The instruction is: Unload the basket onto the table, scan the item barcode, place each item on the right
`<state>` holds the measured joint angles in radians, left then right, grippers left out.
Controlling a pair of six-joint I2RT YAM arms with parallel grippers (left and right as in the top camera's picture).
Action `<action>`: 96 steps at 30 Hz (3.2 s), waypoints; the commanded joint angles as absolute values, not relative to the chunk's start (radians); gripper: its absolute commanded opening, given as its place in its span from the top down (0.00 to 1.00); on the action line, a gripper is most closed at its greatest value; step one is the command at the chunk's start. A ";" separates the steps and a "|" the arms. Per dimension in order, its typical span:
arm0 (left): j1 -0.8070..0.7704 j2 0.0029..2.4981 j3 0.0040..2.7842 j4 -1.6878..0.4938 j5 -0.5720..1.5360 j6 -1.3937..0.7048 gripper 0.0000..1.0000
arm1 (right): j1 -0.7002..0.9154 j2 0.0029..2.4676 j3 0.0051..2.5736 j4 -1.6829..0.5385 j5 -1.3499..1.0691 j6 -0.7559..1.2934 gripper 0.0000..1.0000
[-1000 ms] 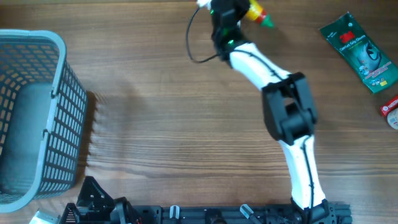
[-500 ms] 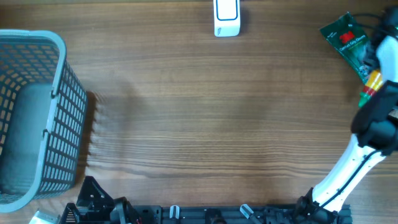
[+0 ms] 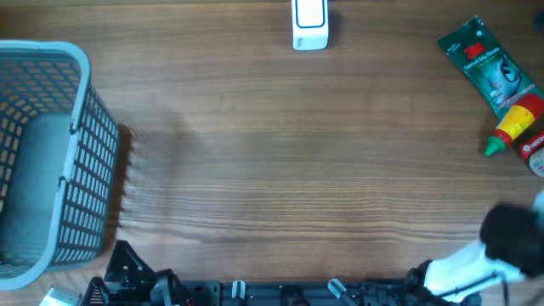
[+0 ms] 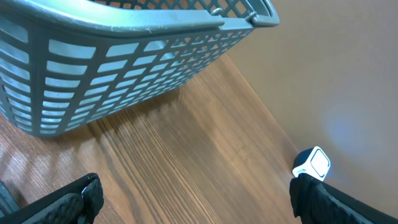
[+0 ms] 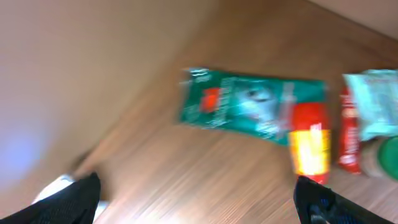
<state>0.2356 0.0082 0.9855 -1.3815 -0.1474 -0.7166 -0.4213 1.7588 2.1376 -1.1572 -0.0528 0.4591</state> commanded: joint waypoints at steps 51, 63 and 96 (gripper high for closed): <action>0.233 0.005 0.986 -1.377 -0.146 -0.715 0.00 | 0.006 0.003 0.005 0.452 -0.311 0.037 0.00; 0.233 0.005 0.986 -1.377 -0.146 -0.715 0.00 | -0.027 0.003 0.005 0.009 -0.126 0.054 0.00; -0.090 0.004 0.199 -0.246 0.112 -0.167 0.00 | -0.027 0.005 0.005 0.008 -0.126 0.054 0.00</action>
<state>-0.0731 0.0090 0.2409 -0.2852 0.0948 -0.2352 -0.0235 0.0128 0.0063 0.0032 -0.1436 0.0402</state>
